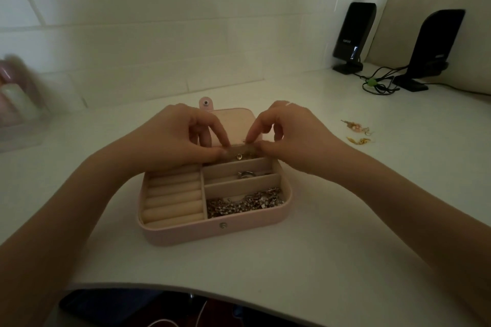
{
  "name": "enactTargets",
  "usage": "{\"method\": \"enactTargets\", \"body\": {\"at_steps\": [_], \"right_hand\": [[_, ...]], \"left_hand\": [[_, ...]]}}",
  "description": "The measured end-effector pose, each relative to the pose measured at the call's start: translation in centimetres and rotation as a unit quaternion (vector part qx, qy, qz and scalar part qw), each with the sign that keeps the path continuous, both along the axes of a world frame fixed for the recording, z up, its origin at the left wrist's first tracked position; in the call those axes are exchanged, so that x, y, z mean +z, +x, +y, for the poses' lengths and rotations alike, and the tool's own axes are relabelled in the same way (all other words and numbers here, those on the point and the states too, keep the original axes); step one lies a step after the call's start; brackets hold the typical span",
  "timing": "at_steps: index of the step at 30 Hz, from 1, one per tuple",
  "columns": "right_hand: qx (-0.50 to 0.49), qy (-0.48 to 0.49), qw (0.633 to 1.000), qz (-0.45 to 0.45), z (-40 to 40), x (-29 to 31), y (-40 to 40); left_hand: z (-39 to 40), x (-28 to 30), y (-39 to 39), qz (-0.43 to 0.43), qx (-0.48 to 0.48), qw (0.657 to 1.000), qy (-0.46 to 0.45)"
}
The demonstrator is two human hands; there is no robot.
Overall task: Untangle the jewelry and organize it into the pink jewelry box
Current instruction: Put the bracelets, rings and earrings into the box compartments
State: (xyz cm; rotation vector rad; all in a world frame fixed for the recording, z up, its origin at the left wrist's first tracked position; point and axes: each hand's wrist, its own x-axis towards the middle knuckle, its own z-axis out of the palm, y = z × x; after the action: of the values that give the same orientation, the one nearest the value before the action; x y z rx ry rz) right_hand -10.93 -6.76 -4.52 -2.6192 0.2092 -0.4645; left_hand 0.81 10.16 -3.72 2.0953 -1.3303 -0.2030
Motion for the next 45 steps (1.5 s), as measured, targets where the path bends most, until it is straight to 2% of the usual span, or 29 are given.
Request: {"method": "enactTargets", "body": {"at_steps": [5, 11, 15, 21, 28, 30, 33, 37, 39, 45], "right_hand": [[-0.101, 0.020, 0.992, -0.068, -4.0, 0.9, -0.1], [-0.182, -0.014, 0.981, 0.065, -7.2, -1.0, -0.6], [-0.169, 0.002, 0.983, 0.067, -7.0, -0.3, -0.6], [-0.122, -0.003, 0.978, 0.167, -6.4, -0.2, -0.5], [-0.097, 0.021, 0.989, 0.111, -6.1, -0.4, -0.4], [-0.090, 0.066, 0.990, 0.083, -5.8, -0.2, -0.4], [-0.025, 0.231, 0.972, 0.036, -4.6, 1.0, -0.8], [0.105, 0.444, 0.890, -0.009, -2.0, 2.3, -1.2], [0.148, 0.471, 0.869, -0.015, -0.7, 2.5, -1.2], [0.187, 0.436, 0.880, -0.030, 0.8, 1.9, -0.9]], "left_hand": [[0.0, -0.2, 0.4, -0.019, -0.003, 0.999, -0.030], [0.1, -0.3, 0.7, -0.036, -0.032, 0.999, 0.017], [0.0, -0.6, 0.5, -0.056, -0.027, 0.998, 0.023], [-0.1, -0.6, 0.4, -0.065, -0.017, 0.998, 0.020], [-0.1, -0.7, 0.4, -0.048, -0.013, 0.999, 0.007], [-0.2, -0.8, 0.4, -0.042, -0.010, 0.999, -0.003], [-0.3, -0.8, 0.4, -0.031, -0.007, 0.999, -0.032], [-0.5, -0.7, 0.1, 0.020, -0.015, 0.997, -0.078], [-0.5, -0.5, -0.2, 0.078, -0.034, 0.993, -0.083], [-0.7, -0.4, -1.5, 0.185, -0.103, 0.975, -0.064]]}}
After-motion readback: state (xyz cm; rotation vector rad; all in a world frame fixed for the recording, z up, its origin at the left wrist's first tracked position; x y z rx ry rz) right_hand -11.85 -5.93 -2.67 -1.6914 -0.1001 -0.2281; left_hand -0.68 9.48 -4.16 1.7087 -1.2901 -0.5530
